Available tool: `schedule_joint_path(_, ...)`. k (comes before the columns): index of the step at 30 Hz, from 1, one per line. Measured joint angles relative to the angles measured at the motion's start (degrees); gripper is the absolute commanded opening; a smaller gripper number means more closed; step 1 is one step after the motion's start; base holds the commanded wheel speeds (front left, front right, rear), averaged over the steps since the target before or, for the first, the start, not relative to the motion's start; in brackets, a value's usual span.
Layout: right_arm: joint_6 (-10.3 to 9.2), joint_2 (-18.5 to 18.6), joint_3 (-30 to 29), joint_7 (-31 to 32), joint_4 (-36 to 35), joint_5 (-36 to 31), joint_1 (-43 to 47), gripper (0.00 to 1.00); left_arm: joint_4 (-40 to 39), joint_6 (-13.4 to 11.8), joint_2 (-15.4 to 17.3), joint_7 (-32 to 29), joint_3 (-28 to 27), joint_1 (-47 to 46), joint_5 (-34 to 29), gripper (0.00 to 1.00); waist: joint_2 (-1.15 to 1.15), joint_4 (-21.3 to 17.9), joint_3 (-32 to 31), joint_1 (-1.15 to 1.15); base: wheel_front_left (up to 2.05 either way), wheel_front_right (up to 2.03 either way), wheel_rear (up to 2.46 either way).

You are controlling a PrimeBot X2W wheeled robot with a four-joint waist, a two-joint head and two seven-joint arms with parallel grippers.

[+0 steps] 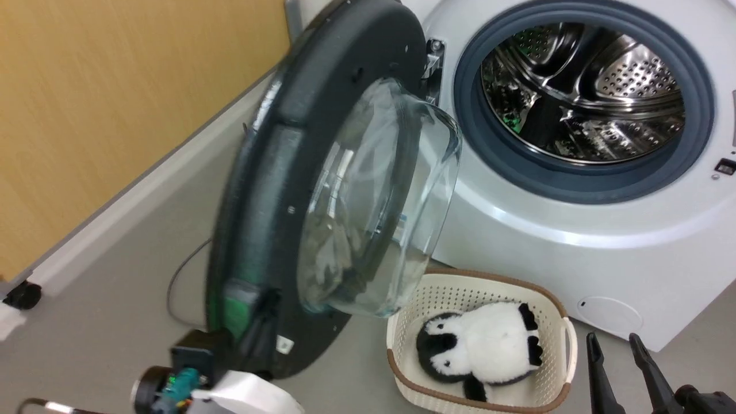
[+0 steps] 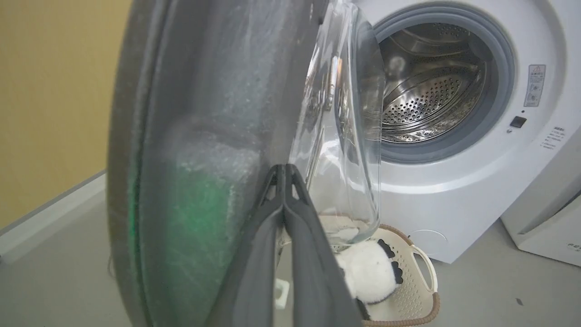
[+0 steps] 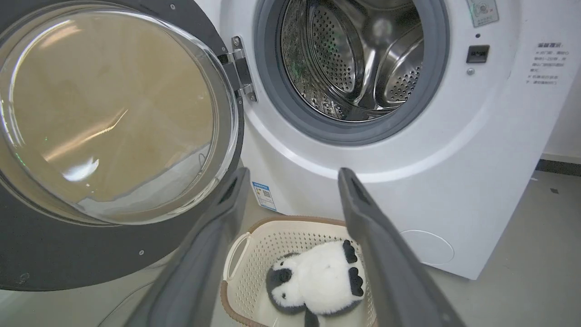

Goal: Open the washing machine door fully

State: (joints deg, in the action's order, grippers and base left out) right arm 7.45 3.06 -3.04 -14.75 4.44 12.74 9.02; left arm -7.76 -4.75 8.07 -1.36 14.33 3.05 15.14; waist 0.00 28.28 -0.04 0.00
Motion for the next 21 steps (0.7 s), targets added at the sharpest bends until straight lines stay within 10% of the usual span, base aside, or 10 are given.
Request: schedule_joint_path(21,0.00,1.2,0.0,1.1,-2.3,-3.6,-2.9,1.00,12.9,-2.4,7.3,6.5,-17.8,-14.4,7.4,0.00,0.00,-1.3,12.2,0.00,0.00,0.00,0.00)
